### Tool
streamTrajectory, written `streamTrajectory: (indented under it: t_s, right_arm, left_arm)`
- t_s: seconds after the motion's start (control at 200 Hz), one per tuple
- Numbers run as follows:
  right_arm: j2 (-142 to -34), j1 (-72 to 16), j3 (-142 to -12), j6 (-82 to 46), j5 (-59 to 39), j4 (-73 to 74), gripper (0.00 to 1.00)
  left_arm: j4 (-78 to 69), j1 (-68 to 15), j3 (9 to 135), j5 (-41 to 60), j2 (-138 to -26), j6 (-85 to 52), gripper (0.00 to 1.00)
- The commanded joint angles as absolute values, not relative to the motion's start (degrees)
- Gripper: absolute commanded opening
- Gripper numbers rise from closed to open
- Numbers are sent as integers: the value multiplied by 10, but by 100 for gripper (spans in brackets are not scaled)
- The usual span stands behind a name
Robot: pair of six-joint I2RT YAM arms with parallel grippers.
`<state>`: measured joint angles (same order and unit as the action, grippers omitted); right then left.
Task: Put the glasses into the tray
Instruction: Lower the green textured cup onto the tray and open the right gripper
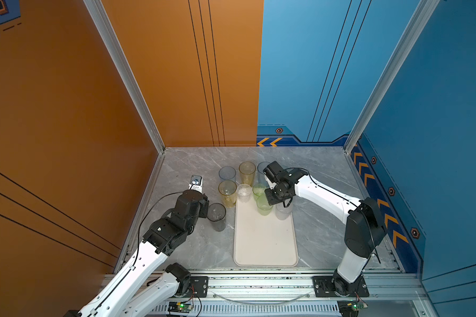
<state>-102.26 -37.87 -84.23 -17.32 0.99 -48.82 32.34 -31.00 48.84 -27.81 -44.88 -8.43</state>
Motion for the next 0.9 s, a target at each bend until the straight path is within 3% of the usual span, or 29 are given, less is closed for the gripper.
streamTrajectory:
  t_s: [0.0, 0.315, 0.516, 0.896]
  right_arm:
    - [-1030, -378, -836, -164, -4, -483, 0]
    - [-1034, -377, -830, -165, -9, -482, 0]
    - [-1031, -377, -831, -165, -13, -482, 12]
    - [-1001, -378, -833, -166, -5, -482, 20]
  left_arm:
    - [315, -302, 500, -267, -451, -80, 42]
    - [315, -300, 498, -265, -453, -81, 42]
    - [314, -300, 498, -263, -453, -81, 42]
    - [315, -299, 497, -264, -453, -83, 42]
